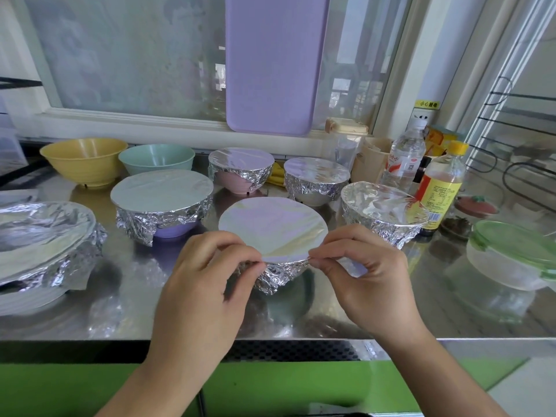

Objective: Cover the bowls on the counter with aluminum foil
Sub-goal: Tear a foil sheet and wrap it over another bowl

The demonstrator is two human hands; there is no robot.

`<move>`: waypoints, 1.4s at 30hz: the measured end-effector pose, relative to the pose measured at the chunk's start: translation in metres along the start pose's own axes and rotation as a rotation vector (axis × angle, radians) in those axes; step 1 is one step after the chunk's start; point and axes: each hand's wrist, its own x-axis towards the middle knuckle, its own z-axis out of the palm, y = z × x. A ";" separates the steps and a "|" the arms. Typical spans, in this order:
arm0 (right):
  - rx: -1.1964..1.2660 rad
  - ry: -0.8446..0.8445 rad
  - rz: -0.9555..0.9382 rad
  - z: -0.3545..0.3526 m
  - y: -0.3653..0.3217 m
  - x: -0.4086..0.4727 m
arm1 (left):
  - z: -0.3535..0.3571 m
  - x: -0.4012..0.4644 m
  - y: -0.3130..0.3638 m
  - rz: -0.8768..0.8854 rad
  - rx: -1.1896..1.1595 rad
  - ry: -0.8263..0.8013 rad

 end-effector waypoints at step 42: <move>0.239 -0.097 0.550 0.010 -0.007 0.003 | 0.008 0.005 0.002 -0.614 -0.327 -0.101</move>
